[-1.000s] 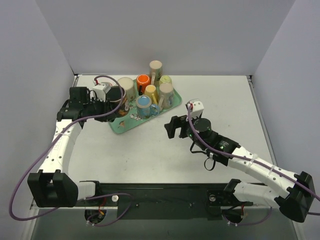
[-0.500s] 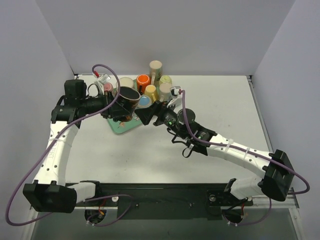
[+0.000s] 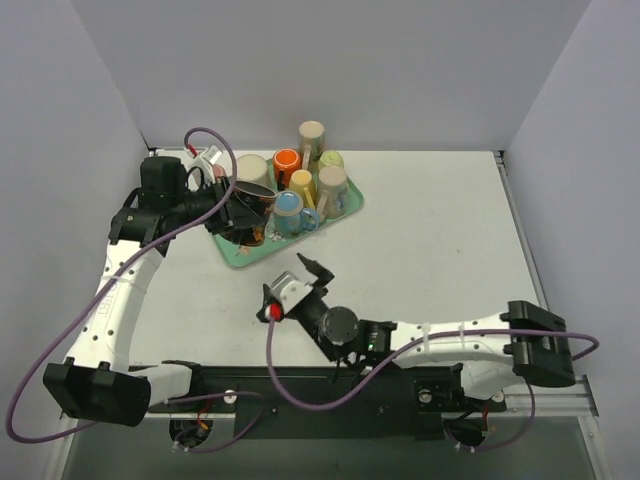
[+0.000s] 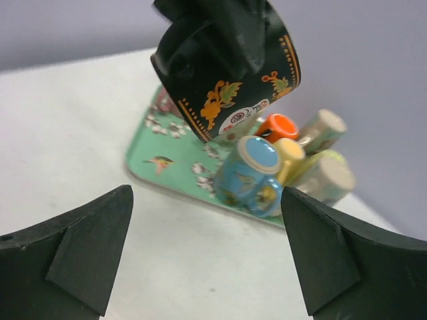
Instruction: Turn the mug right side up
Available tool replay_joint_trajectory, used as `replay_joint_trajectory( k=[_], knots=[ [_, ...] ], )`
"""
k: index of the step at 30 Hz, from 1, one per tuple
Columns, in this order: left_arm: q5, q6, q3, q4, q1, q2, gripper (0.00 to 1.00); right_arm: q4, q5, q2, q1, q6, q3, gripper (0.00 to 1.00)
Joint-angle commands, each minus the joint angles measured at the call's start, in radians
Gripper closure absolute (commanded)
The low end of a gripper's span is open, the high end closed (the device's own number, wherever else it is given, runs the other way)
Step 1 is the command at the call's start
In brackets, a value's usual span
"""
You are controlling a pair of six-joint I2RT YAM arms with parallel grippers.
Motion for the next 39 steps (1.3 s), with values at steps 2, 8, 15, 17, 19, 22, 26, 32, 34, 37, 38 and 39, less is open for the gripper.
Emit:
replay_joint_trajectory(
  k=[2,8,15,17,19,22,26,32,34,37,38,39],
  knots=[
    [0.056,-0.29,0.062,0.172,-0.003,-0.032,1.0,0.589,0.295,0.175,0.098,-0.86,-0.012,0.13],
    [0.096,-0.398,0.015,0.212,-0.001,-0.049,1.0,0.815,0.318,0.424,0.14,-1.275,0.156,0.12],
    [0.13,-0.401,-0.002,0.21,-0.003,-0.055,1.0,0.818,0.365,0.467,0.129,-1.364,0.244,0.23],
    [0.142,-0.42,-0.01,0.23,-0.003,-0.053,1.0,0.817,0.364,0.477,0.126,-1.391,0.267,0.23],
    [0.159,-0.435,-0.013,0.245,-0.001,-0.052,1.0,0.817,0.379,0.506,0.097,-1.43,0.299,0.22],
    [0.17,-0.431,-0.013,0.244,-0.003,-0.059,1.0,0.817,0.379,0.531,0.054,-1.45,0.305,0.22],
    [0.185,-0.438,-0.022,0.241,-0.003,-0.067,1.0,0.818,0.35,0.53,0.009,-1.422,0.319,0.23],
    [0.23,-0.477,-0.033,0.284,-0.001,-0.067,1.0,0.82,0.303,0.537,-0.043,-1.438,0.339,0.3],
    [0.231,-0.481,-0.041,0.291,-0.003,-0.067,1.0,0.82,0.306,0.534,-0.053,-1.424,0.354,0.39],
    [0.234,-0.493,-0.059,0.31,-0.001,-0.065,1.0,0.818,0.313,0.508,-0.055,-1.41,0.37,0.67],
    [0.233,-0.501,-0.064,0.308,-0.001,-0.065,1.0,0.82,0.313,0.502,-0.055,-1.405,0.37,0.87],
    [0.24,-0.504,-0.067,0.31,-0.003,-0.065,1.0,0.818,0.315,0.487,-0.057,-1.392,0.365,0.92]
  ],
)
